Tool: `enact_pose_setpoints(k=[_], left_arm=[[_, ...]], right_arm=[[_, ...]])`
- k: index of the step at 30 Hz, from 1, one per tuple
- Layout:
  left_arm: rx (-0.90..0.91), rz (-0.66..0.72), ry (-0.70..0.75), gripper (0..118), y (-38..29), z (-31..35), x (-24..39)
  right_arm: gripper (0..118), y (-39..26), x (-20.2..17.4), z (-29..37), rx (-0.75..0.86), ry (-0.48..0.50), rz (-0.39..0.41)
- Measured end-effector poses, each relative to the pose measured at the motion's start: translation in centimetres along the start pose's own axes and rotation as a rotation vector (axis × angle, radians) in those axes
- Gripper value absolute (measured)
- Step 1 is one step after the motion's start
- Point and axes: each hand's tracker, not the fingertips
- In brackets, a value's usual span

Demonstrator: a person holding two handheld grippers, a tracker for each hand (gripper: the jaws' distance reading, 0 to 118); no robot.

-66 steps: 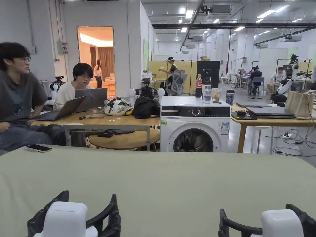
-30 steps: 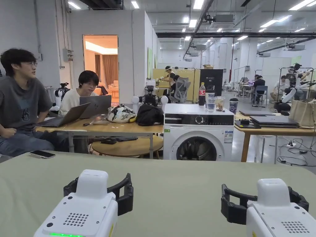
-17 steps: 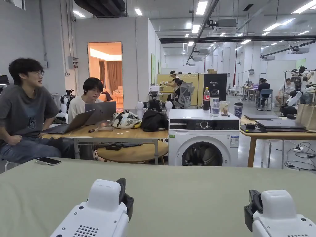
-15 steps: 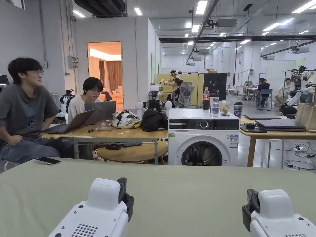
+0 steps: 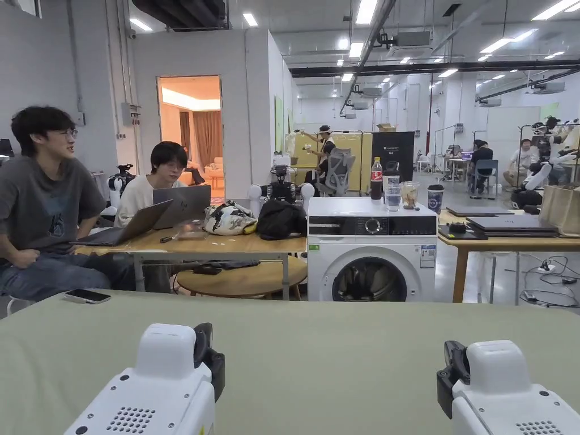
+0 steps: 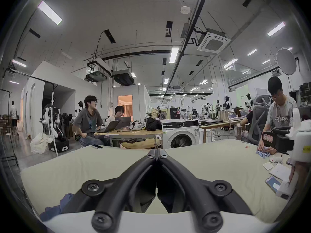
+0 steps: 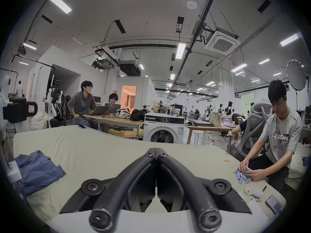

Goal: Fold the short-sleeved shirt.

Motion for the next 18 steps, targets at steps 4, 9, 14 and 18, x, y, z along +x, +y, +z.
enact_pose_setpoints(k=[4, 9, 14, 18], left_arm=[[0.005, 0.012, 0.005, 0, 0.1, 0.2, -0.1], [0.005, -0.008, 0.015, 0, 0.2, 0.4, -0.2], [0.012, 0.001, 0.029, 0, 0.0, 1.3, -1.2], [-0.003, -0.036, 0.094, 0, 0.1, 2.5, -2.5]], right_arm=[[0, 0.0, -0.3, -0.1, -0.006, 0.003, -0.01], [0, 0.2, -0.9, -0.2, -0.005, 0.015, -0.009], [0, 0.3, -2.3, -0.7, -0.01, 0.053, -0.003], [0, 0.3, -5.1, -1.5, -0.004, 0.113, -0.009]])
